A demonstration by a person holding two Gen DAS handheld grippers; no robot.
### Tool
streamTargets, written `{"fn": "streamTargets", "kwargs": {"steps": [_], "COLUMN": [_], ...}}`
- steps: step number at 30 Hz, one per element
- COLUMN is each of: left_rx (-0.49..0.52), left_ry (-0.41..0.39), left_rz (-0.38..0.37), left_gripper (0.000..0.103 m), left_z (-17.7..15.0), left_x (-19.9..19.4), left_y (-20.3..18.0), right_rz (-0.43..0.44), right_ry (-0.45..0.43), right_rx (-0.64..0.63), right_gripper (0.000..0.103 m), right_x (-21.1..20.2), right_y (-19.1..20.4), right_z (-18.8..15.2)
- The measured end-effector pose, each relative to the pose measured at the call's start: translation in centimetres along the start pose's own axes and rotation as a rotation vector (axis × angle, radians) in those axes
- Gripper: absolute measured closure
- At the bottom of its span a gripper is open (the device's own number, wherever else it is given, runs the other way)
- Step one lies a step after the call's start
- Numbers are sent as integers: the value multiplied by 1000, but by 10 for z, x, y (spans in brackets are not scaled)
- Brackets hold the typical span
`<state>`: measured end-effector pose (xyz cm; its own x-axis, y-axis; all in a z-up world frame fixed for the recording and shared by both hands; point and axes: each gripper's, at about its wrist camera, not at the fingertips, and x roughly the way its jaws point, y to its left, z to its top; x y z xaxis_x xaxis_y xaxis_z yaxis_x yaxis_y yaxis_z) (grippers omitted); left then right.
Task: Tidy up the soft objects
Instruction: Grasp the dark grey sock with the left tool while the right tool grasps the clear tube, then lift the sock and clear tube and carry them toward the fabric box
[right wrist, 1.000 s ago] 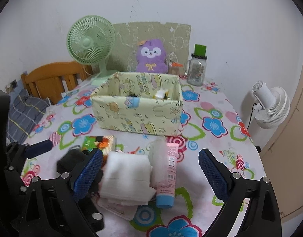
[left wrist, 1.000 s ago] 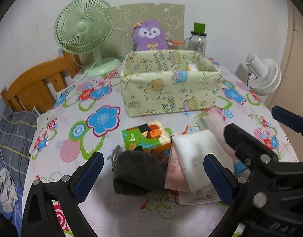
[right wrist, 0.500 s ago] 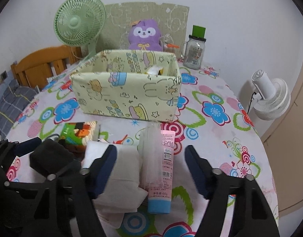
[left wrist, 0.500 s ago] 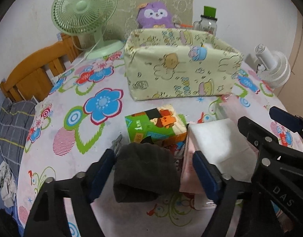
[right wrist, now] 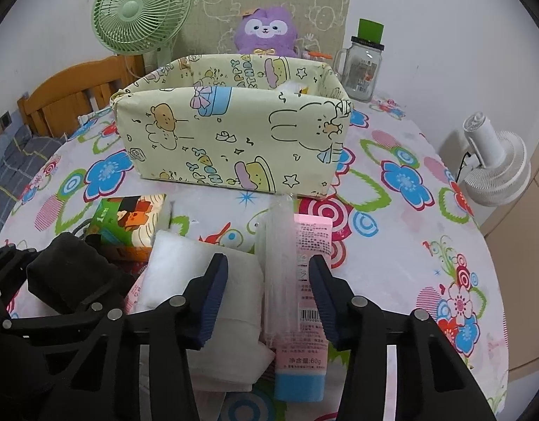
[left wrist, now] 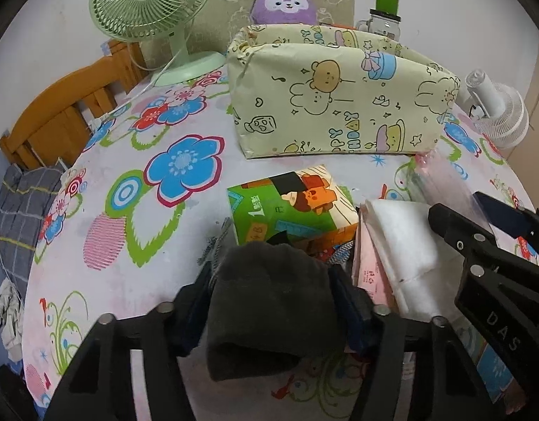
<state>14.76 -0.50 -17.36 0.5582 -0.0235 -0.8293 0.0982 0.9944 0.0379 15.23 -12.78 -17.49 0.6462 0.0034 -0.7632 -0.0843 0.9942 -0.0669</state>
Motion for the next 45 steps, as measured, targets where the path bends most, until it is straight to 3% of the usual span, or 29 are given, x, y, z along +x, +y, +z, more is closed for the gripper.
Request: {"fn": "streamTargets", "kwargs": {"steps": [7, 14, 16, 19, 20, 21, 29, 45], "left_rx": [7, 7, 18, 43, 44, 43, 39, 47], "left_ry": [-19, -36, -32, -38, -39, -40, -75, -199], "left_rz": [-8, -23, -21, -7, -12, -14, -12, -24], "left_gripper": [63, 65, 66, 66, 67, 67, 69, 70], "left_z": [0, 9, 9, 9, 9, 10, 14, 38], "left_x": [-7, -11, -7, -5, -6, -6, -21, -77], "left_y": [-2, -4, -8, -15, -16, -16, -13, -14], "right_rz": [25, 2, -13, -70, -58, -42, -21, 5], "right_ry": [9, 36, 33, 13, 9, 11, -8, -145], "right_rx": [87, 92, 72, 21, 14, 16, 26, 31], "right_gripper": [53, 53, 57, 74, 83, 85, 88, 88], "right_x": [-1, 10, 11, 10, 8, 8, -3, -63], "right_y": [-14, -19, -15, -8, -7, -7, -4, -1], "right_z": [6, 7, 5, 5, 5, 5, 8, 36]}}
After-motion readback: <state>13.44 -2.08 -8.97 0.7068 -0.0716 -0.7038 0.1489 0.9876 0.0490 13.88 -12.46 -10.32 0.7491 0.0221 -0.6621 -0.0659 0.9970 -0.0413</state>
